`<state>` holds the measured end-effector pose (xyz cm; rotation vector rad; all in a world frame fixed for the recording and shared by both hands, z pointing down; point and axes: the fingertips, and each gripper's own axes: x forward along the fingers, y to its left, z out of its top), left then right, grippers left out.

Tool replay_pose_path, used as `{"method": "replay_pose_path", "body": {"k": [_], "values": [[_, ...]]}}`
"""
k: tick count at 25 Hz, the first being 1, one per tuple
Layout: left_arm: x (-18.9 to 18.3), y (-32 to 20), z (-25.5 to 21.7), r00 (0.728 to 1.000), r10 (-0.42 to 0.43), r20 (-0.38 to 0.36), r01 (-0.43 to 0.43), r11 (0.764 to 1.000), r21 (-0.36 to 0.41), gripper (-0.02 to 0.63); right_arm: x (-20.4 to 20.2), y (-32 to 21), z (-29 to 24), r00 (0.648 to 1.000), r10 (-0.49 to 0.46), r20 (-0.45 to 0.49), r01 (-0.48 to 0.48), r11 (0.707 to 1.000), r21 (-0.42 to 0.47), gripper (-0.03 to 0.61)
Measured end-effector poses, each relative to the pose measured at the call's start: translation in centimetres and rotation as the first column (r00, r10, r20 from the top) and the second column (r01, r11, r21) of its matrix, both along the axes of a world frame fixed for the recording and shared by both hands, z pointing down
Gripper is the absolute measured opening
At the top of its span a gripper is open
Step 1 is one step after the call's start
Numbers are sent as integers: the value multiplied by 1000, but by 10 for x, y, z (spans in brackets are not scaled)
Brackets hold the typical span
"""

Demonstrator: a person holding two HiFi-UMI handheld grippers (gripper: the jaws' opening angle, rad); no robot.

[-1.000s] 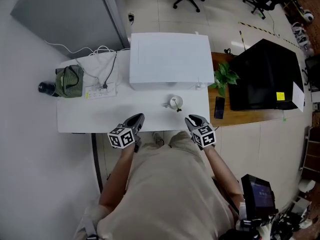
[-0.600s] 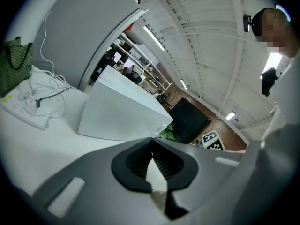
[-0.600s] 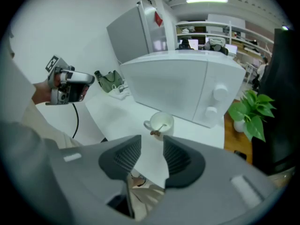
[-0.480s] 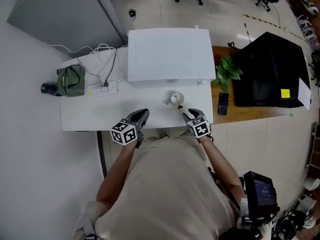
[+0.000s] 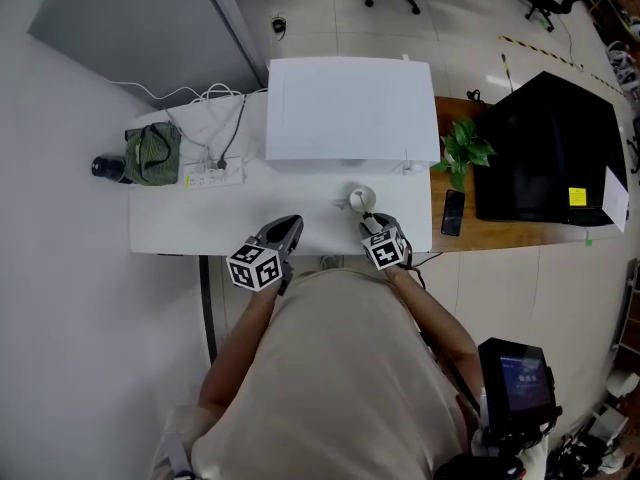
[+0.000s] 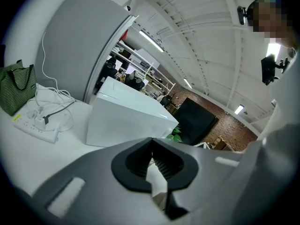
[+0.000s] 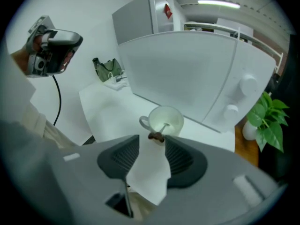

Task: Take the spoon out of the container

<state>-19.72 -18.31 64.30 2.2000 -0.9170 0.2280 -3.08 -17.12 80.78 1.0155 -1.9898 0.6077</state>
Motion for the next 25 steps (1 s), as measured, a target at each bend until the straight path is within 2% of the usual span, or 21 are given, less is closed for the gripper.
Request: {"method": "replay_pose_path", "body": {"k": [11,13,25], "values": [[-15,9,5,1000,6,17,-6,1000,-13,0,-4,-16,7,997,66,-47,-66,998,3,164],[-17,9,6,1000,5,21,-5,1000,-14,0,-4,-18,4,996,80,-47,-80,997,2,126],[-11,10,6,1000,23,21,-23,1000,-12,0,13,-25,-37,975,199,97,-201,980,11,124]]}}
